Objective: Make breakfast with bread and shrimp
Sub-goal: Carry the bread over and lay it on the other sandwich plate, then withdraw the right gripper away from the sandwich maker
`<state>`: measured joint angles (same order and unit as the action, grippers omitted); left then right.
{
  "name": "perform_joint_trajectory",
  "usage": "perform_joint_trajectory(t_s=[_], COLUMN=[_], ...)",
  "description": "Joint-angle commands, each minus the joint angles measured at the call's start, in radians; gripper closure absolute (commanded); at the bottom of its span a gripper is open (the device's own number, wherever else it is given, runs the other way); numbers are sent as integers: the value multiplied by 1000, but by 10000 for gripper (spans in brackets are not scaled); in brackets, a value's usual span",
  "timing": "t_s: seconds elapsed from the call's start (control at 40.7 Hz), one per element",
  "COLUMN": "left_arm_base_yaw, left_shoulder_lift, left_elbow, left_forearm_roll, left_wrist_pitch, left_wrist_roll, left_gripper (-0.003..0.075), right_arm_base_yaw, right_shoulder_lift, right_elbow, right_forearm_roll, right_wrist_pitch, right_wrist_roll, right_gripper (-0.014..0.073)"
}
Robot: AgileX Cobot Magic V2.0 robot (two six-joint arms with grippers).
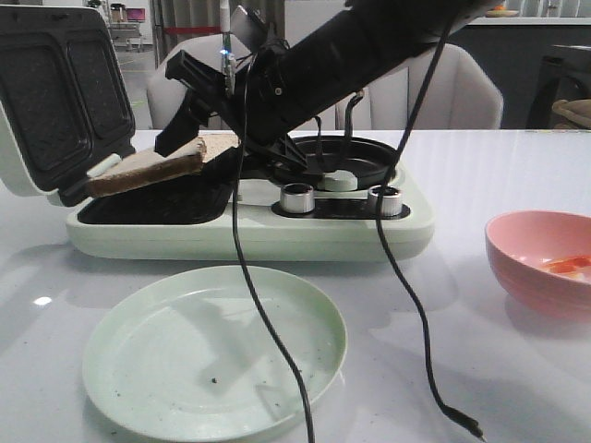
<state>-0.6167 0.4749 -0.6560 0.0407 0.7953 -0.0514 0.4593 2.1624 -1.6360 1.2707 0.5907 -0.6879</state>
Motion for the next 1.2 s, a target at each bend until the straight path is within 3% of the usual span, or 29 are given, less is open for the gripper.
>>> perform_joint_trajectory(t_s=[0.0,0.196,0.393,0.614,0.933,1.178], left_arm_base_yaw=[-9,-9,-9,-9,-9,-9], left_shoulder_lift=[6,6,6,6,6,6], left_elbow=[-28,-28,-28,-28,-28,-28], left_forearm_roll=[0,4,5,5,5,5], left_wrist_pitch=[-83,-83,-76,-59,-59,-59], left_wrist_roll=[-1,-1,-1,-1,-1,-1], left_gripper=[211,211,211,211,211,211], right_arm_base_yaw=[-19,-19,-8,12,11,11], right_shoulder_lift=[-90,-192,-375,-684,-1093,-1281], right_elbow=[-38,-38,20,290,696,831], right_forearm_roll=[37,-103,-465,-834,-1083,-1352], right_wrist_pitch=[22,46,72,42,18,148], right_wrist_roll=[-15,-13,169,351,554,808], right_gripper=[18,76,78,78,78,78])
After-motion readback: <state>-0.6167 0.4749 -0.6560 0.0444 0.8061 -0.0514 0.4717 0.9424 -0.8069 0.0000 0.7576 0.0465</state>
